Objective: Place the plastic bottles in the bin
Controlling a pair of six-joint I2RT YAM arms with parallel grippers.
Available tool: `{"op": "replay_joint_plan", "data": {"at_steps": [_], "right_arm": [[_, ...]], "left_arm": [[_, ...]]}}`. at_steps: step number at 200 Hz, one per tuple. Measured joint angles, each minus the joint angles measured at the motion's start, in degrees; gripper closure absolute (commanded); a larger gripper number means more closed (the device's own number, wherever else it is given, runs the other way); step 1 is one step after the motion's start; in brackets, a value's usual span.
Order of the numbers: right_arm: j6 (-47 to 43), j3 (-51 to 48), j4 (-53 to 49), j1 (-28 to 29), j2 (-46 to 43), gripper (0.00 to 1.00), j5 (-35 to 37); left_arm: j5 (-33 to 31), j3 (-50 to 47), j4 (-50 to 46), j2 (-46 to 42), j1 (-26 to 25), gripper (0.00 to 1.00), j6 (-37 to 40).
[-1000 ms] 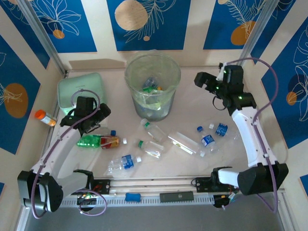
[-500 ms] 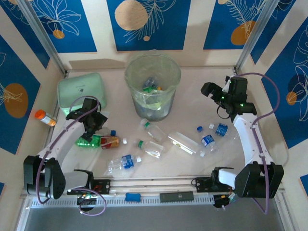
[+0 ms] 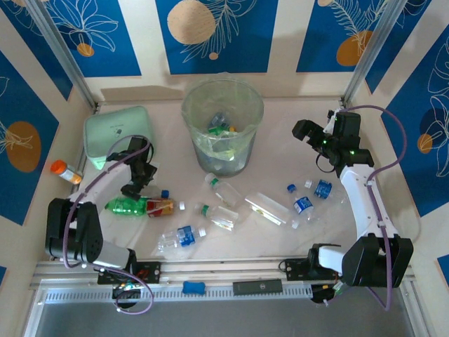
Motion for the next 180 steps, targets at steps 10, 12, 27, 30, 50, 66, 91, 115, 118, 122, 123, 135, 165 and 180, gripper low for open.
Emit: {"op": "replay_joint_plan", "data": {"at_steps": [10, 12, 27, 30, 50, 66, 91, 115, 118, 122, 123, 135, 165, 180], "right_arm": [[-0.07, 0.0, 0.0, -0.09, 0.0, 0.01, -0.07], [-0.09, 0.0, 0.0, -0.11, 0.0, 0.01, -0.11], [-0.24, 0.0, -0.04, -0.24, 0.0, 0.01, -0.15], [-0.26, 0.0, -0.04, -0.24, 0.0, 0.01, -0.15], [-0.28, 0.0, -0.13, -0.24, 0.0, 0.01, -0.15], [-0.28, 0.0, -0.22, -0.28, 0.0, 0.01, -0.15], [-0.28, 0.0, -0.24, -0.31, 0.0, 0.01, -0.17], [-0.26, 0.0, -0.24, -0.31, 0.0, 0.01, -0.2], [-0.26, 0.0, -0.24, -0.28, 0.02, 0.01, -0.2], [-0.26, 0.0, -0.24, -0.28, 0.02, 0.01, -0.22], [-0.26, 0.0, -0.24, -0.28, 0.02, 0.01, -0.24], [-0.26, 0.0, -0.24, -0.28, 0.04, 0.01, -0.39], [-0.24, 0.04, -0.26, -0.28, 0.57, 0.01, -0.63], [-0.24, 0.04, -0.35, -0.28, 0.81, 0.01, -0.79]], "left_arm": [[-0.15, 0.22, 0.59, 0.72, 0.0, 0.16, -0.24], [-0.17, 0.24, 0.66, 0.79, 0.0, 0.16, -0.28], [-0.59, 0.31, 0.94, 1.55, 0.0, 0.16, -0.33], [-0.68, 0.31, 0.94, 1.7, 0.0, 0.16, -0.33], [-0.96, 0.61, 0.92, 2.54, 0.0, 0.16, -0.35], [-1.09, 0.81, 0.9, 2.99, 0.0, 0.17, -0.35], [-1.18, 0.83, 0.85, 3.3, 0.0, 0.17, -0.35], [-1.18, 0.83, 0.48, 3.39, 0.0, 0.16, -0.52], [-1.18, 0.81, 0.42, 3.39, 0.0, 0.16, -0.55], [-1.18, 0.81, 0.33, 3.39, 0.0, 0.16, -0.61], [-1.18, 0.81, 0.31, 3.39, 0.0, 0.16, -0.7], [-1.18, 0.76, 0.24, 3.39, 0.0, 0.16, -0.81], [-1.2, 0.59, -0.09, 3.39, 0.0, 0.16, -0.94], [-1.2, 0.59, -0.37, 3.39, 0.0, 0.16, -0.94]]}}
